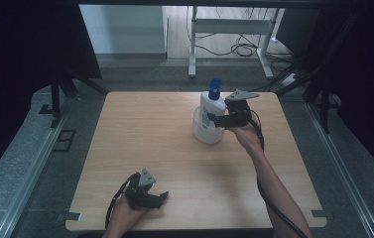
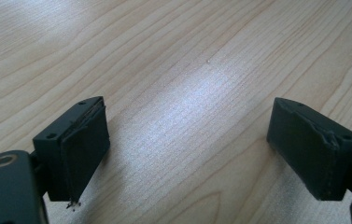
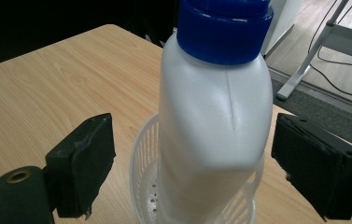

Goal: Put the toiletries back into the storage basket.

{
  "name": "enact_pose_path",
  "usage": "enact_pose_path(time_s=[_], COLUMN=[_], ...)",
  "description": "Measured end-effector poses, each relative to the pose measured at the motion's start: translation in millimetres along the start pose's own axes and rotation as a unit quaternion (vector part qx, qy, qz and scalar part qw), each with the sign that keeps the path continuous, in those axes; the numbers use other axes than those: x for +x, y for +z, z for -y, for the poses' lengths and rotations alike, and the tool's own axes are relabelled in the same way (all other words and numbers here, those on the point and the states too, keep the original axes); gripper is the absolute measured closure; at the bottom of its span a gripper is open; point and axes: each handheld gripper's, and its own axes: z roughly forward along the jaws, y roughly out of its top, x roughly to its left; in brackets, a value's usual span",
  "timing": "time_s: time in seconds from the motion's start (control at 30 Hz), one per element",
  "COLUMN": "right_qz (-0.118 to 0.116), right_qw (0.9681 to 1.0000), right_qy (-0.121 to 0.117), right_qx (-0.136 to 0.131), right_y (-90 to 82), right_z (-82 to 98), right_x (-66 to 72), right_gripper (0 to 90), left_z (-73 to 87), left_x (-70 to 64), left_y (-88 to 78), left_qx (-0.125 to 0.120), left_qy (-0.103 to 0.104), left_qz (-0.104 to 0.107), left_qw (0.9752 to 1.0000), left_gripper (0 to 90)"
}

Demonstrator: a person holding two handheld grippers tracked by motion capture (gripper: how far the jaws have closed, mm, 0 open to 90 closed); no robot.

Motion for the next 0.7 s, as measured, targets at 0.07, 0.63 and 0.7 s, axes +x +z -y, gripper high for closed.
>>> enact_pose_path(time_s=[0.07, 0.63, 0.7], right_qz=[-0.001, -0.008, -0.008], right_qw=[1.0, 0.9999, 0.9999], right_qy=[0.001, -0.006, -0.006], right_qx=[-0.001, -0.004, -0.004], right_y=[-1.2, -25.3, -28.5], right_z=[-0.1, 2.8, 3.5], right_x=[0.1, 0.7, 1.0], right_gripper=[13.1, 12.9, 12.8], left_z=[0.0, -0.1, -0.1], left_x=[0.0, 0.0, 0.0], left_y=[0.0, -0.2, -0.2], left_qx=[0.0, 0.001, 0.001], left_qy=[0.0, 0.0, 0.001], left_qz=[0.0, 0.0, 0.0], left_qw=[1.0, 1.0, 1.0], left_gripper=[12.3, 12.3, 12.3])
